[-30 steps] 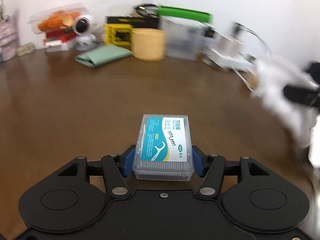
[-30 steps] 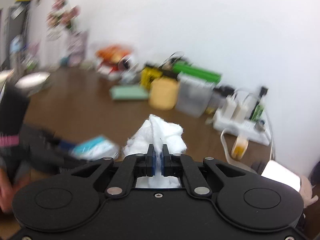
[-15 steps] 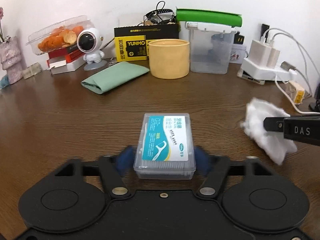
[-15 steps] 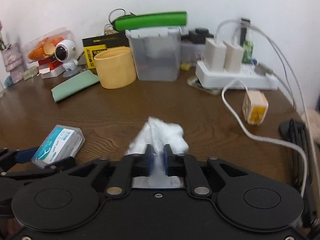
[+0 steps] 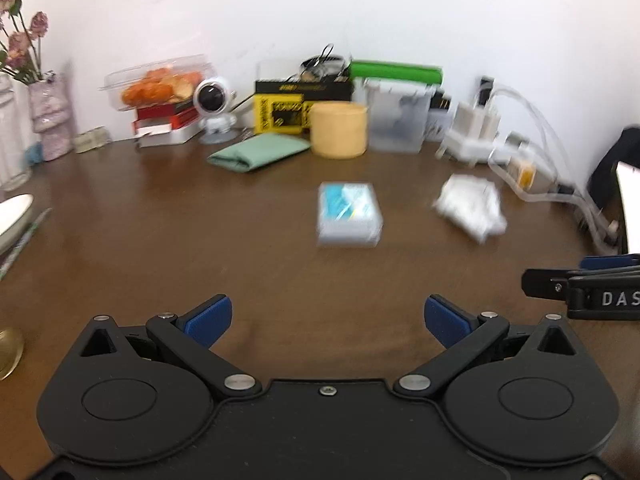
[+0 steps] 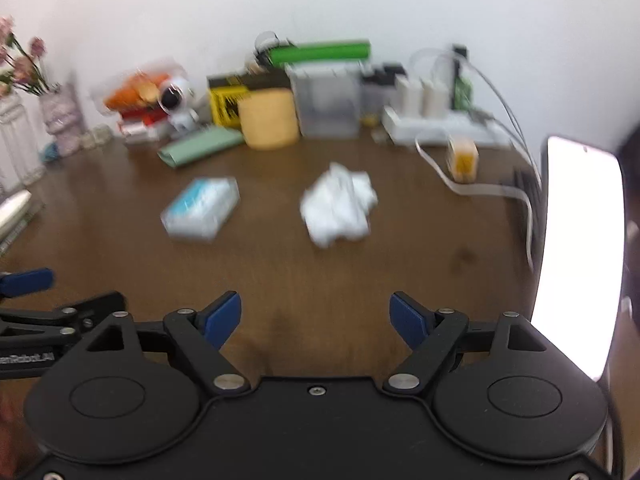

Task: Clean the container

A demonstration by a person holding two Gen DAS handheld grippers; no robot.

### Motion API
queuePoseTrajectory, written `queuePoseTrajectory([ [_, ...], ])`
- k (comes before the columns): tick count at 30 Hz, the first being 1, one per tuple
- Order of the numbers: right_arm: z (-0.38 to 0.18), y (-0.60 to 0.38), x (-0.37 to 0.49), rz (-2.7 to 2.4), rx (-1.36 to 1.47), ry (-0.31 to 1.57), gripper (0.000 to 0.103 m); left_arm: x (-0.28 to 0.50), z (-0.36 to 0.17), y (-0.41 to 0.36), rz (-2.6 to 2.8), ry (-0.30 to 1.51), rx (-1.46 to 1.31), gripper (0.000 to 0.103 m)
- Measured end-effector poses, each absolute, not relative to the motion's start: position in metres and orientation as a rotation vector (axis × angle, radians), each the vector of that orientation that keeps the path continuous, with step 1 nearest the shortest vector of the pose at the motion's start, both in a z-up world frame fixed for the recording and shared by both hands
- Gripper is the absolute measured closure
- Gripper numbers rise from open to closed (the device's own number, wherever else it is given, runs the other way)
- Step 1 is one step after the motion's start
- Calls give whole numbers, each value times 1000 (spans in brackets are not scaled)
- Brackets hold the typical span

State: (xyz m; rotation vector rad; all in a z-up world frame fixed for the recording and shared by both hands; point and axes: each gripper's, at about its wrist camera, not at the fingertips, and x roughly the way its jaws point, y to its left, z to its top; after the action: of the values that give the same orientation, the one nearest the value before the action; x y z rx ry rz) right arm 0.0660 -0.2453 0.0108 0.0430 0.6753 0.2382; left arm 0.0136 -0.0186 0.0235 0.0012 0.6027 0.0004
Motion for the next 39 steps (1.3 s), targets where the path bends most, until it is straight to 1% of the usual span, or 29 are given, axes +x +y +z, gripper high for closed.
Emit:
queuePoseTrajectory([
  [4,-7,-234,61,184,9,742,18,13,11,-16,-23,643,-7,0],
  [6,-8,-226,53,179,-44,710,17,18,5,-17,-53,709,3,0],
  [8,-8,-224,48,183,-48,706,16,20,4,-19,-63,714,11,0],
  [10,-11,-224,45,166,-28,698,14,18,2,-19,-64,706,17,0],
  [12,-12,-225,44,168,-14,698,6,17,-1,-22,-52,693,37,0],
  [19,-14,-224,37,130,2,681,4,11,0,-23,-39,680,24,0],
  [24,-16,-227,37,149,-2,686,0,9,-2,-18,-11,678,0,0],
  [39,-15,-228,35,166,-10,688,0,11,-2,-19,-3,684,22,0],
])
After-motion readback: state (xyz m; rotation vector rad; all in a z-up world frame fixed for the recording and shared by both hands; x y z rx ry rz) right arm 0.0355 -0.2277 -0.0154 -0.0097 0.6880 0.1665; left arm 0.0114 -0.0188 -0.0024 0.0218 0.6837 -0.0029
